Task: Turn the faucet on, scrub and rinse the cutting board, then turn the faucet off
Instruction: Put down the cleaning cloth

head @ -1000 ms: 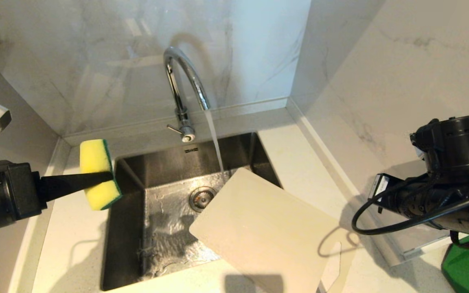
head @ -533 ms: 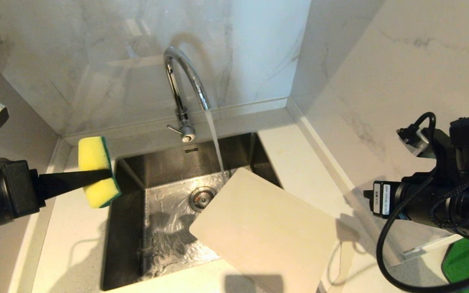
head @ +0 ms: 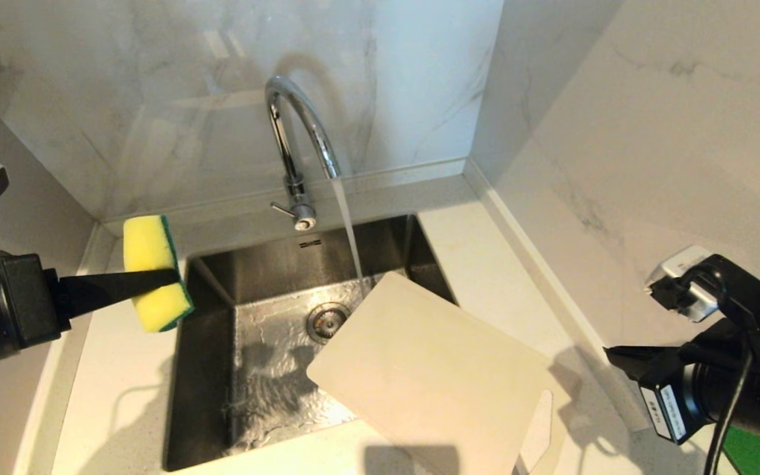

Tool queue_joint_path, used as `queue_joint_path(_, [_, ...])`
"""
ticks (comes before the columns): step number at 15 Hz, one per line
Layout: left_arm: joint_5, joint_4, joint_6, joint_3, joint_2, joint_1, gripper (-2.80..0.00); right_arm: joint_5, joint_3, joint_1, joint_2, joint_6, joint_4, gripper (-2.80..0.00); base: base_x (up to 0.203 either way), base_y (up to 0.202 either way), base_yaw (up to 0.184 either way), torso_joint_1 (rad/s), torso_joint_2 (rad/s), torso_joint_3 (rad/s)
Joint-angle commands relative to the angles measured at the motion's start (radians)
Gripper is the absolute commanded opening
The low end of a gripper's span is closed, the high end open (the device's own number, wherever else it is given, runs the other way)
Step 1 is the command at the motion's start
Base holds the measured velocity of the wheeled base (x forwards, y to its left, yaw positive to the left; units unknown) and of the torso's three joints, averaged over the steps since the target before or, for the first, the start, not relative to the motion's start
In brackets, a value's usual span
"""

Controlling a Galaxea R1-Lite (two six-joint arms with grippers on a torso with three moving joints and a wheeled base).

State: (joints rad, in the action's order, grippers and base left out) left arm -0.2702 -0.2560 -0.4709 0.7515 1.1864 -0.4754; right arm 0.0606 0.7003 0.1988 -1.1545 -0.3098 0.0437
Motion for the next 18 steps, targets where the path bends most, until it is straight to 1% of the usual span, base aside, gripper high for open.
queue_joint_path(1, [-0.001,0.0,-0.003,-0.003,-0.006,0.0,-2.8,0.005,0.004,-0.046,0.082,0.108,-0.01,-2.8,0.0,0.0,0.0,0.0,0.0,0.0])
queue_joint_path(2, [-0.001,0.0,-0.003,-0.003,-0.004,0.0,-2.8,0.01,0.013,-0.087,0.094,0.147,-0.017,-2.8,0.0,0.0,0.0,0.0,0.0,0.0])
queue_joint_path(4, [-0.003,0.0,-0.003,-0.001,0.004,-0.002,-2.8,0.074,0.017,-0.138,0.126,0.263,-0.02,-2.8,0.0,0.0,0.0,0.0,0.0,0.0])
queue_joint_path(5, [-0.004,0.0,-0.002,-0.001,0.007,-0.002,-2.8,0.093,0.018,-0.181,0.144,0.306,-0.021,-2.8,0.0,0.0,0.0,0.0,0.0,0.0])
queue_joint_path(7, [-0.006,0.0,-0.002,0.0,0.009,-0.002,-2.8,0.114,0.015,-0.256,0.196,0.366,-0.017,-2.8,0.0,0.0,0.0,0.0,0.0,0.0])
queue_joint_path(8, [-0.006,0.0,-0.002,-0.002,0.008,-0.002,-2.8,0.125,-0.002,-0.27,0.234,0.39,-0.011,-2.8,0.0,0.0,0.0,0.0,0.0,0.0])
queue_joint_path(11, [-0.004,0.0,-0.002,-0.01,0.001,-0.002,-2.8,0.178,-0.111,-0.276,0.347,0.402,-0.007,-2.8,0.0,0.0,0.0,0.0,0.0,0.0])
queue_joint_path(12, [-0.005,0.0,0.005,-0.015,-0.001,-0.002,-2.8,0.195,-0.15,-0.277,0.392,0.399,-0.005,-2.8,0.0,0.0,0.0,0.0,0.0,0.0])
queue_joint_path(14, [-0.004,0.0,0.049,-0.014,-0.002,-0.002,-2.8,0.213,-0.215,-0.276,0.482,0.393,-0.001,-2.8,0.0,0.0,0.0,0.0,0.0,0.0])
queue_joint_path(15, [-0.006,0.0,0.06,-0.012,-0.004,-0.002,-2.8,0.225,-0.237,-0.276,0.53,0.394,0.001,-2.8,0.0,0.0,0.0,0.0,0.0,0.0])
queue_joint_path(18, [-0.005,-0.001,0.064,-0.015,-0.004,-0.002,-2.8,0.253,-0.325,-0.277,0.674,0.397,0.012,-2.8,0.0,0.0,0.0,0.0,0.0,0.0])
